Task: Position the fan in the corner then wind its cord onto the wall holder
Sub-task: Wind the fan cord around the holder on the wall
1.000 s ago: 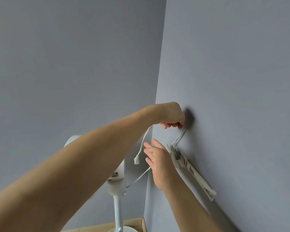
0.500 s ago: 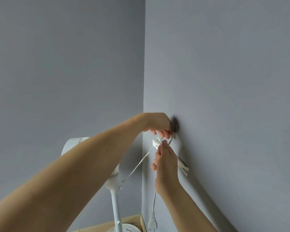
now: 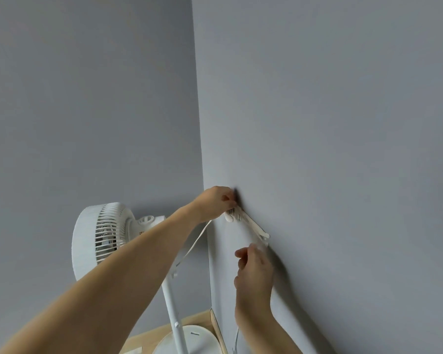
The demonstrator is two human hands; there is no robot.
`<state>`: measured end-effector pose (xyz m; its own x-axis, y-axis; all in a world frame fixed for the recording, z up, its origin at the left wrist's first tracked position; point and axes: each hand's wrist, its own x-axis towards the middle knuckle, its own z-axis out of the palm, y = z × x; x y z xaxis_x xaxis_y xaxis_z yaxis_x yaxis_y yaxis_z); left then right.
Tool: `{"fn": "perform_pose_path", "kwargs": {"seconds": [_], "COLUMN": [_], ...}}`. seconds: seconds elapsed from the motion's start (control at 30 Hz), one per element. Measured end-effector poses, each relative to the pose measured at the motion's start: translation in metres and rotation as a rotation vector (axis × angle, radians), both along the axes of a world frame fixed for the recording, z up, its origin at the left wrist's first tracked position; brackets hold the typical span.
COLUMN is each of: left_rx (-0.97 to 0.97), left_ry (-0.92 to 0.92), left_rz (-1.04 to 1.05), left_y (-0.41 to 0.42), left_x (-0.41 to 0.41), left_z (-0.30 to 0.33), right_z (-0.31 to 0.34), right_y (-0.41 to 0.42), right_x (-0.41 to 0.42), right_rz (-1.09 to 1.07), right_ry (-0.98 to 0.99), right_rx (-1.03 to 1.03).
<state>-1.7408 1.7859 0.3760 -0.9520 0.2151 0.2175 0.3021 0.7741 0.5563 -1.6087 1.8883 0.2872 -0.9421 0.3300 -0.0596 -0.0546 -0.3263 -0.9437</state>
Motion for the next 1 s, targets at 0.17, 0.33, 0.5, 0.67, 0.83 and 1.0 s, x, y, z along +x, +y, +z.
{"fn": "perform_pose_path", "kwargs": {"seconds": [0.17,0.33,0.5,0.67,0.83,1.0], "left_rx": [-0.105,-0.107,-0.117,-0.062,0.089,0.007], "left_ry": [0.068,0.144,0.127,0.103,0.093,-0.219], "left_rz": [-0.041,-0.058,-0.142,-0.199,0.056,0.071], "left_y": [0.002,-0.004,-0.011,-0.022,-0.064,-0.11], "left_x": [-0.007,-0.018,-0.029,-0.04,-0.073,-0.101], "left_z": [-0.006,-0.01,-0.004,0.002,-0.015,-0.059], "right_z": [-0.022,-0.022,-0.029,-0.035,-0.039,-0.041], "right_y": [-0.006,-0.015,-0.021,-0.024,-0.037,-0.058], "right_x": [-0.021,-0.057,-0.09,-0.113,-0.136,-0.166], "right_rz": [0.163,0.084,0.094,0.011,-0.019,-0.039], "right_ry": [-0.115,-0.045,-0.053,-0.042,-0.028,0.012], "right_rx": [0.032,0.326,0.581,0.943,0.964,0.651]}}
